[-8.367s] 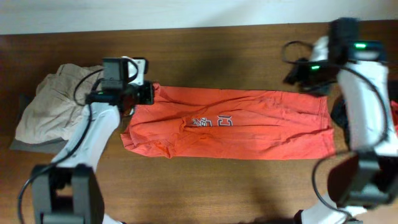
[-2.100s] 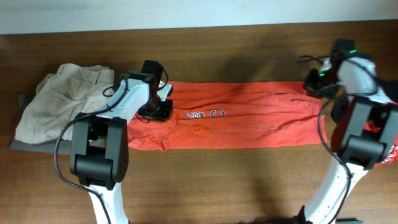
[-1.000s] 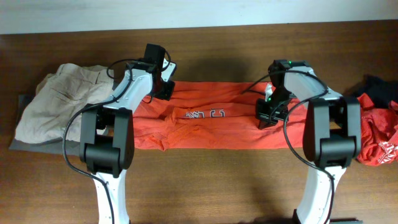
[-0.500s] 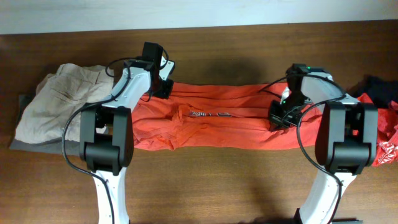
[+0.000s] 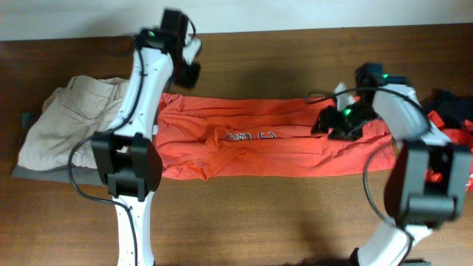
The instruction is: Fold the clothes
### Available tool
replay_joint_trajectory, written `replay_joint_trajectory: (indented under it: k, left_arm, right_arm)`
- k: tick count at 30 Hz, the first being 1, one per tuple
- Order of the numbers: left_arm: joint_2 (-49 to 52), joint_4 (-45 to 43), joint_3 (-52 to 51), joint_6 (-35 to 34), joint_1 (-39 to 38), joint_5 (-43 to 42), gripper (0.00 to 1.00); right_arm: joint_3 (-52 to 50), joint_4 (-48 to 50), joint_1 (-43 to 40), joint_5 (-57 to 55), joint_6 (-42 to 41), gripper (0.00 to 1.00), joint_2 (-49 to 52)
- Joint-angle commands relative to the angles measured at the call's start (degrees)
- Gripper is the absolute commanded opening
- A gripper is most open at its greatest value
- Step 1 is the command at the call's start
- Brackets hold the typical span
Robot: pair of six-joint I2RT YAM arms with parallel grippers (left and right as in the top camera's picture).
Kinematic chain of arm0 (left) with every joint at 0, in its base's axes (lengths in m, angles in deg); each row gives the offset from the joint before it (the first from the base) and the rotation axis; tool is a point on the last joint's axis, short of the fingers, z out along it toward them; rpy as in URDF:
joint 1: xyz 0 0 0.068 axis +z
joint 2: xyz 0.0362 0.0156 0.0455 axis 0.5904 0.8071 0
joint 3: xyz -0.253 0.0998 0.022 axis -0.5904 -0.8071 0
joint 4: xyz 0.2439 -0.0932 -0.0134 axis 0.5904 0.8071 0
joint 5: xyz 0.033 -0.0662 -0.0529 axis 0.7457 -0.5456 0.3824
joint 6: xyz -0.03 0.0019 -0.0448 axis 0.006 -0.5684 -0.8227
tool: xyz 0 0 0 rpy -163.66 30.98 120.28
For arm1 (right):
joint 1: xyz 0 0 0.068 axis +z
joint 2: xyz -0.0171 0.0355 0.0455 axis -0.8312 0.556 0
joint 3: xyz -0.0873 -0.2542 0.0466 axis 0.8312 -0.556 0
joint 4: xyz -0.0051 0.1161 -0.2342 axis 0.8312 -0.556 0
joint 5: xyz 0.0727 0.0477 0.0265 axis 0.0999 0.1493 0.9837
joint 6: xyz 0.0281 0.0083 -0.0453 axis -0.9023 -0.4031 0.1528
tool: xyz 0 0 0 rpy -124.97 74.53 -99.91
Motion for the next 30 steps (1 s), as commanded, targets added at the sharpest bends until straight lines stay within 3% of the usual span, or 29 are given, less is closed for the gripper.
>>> replay_joint_trajectory:
  k: [1,5,9,18,30]
  left_arm:
    - [-1.0,4.9,12.5,-1.4,0.6,0.6,0.42]
    - [-2.3,12.9,27.6,-1.4,1.1,0.6,0.56]
    - [-4.4,17.7,33.5,-1.4,1.1,0.6,0.57]
    - [-7.7,19.2,33.8,-1.4,1.1,0.6,0.57]
    - [-7.7,18.8,33.8,-1.4,1.1,0.6,0.57]
  right_arm:
    - [4.5,0.1,-0.9,-0.1,2.3,0.82,-7.2]
    - [7.5,0.0,-5.9,-2.8,2.3,0.89,-8.9]
    - [7.5,0.4,-13.3,-2.4,4.7,0.91,-7.5]
    - [7.5,1.2,-26.6,3.9,11.8,0.95,2.6]
    - [7.4,4.8,-29.3,8.1,15.8,0.94,15.8]
